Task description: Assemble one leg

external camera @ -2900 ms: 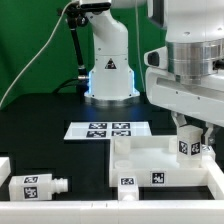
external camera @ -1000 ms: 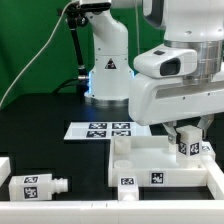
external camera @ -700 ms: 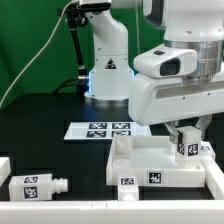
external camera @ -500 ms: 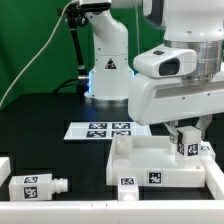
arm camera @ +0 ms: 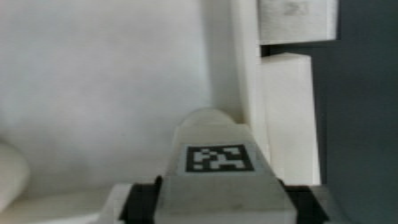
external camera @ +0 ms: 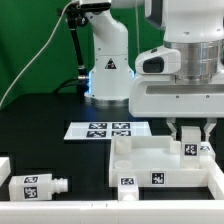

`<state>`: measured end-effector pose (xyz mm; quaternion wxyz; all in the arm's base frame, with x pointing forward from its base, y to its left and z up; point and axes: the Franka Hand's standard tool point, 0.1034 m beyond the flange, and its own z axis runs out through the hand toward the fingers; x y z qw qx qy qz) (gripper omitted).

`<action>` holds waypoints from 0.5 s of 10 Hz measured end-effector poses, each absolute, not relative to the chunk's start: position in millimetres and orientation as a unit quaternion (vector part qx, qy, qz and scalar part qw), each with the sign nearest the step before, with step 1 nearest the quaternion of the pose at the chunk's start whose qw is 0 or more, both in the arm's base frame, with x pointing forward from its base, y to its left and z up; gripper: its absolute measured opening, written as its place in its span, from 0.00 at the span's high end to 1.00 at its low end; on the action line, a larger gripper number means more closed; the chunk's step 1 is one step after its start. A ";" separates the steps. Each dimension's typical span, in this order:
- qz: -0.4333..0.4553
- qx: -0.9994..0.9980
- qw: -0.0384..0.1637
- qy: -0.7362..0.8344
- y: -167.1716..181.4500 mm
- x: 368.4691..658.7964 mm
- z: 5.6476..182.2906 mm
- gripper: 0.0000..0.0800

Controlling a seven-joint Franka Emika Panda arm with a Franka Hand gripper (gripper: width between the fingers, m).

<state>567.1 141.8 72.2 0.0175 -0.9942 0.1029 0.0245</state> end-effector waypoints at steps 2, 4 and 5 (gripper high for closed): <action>0.028 -0.973 0.018 0.229 136.1 566.4 72.1 0.64; 0.038 -0.941 0.014 0.337 132.1 563.7 72.2 0.64; 0.040 -0.931 0.012 0.363 129.4 563.7 72.5 0.64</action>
Offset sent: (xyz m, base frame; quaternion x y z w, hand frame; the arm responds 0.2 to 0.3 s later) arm -0.0034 0.0159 -0.0047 -0.0135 -0.0370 0.3543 0.9343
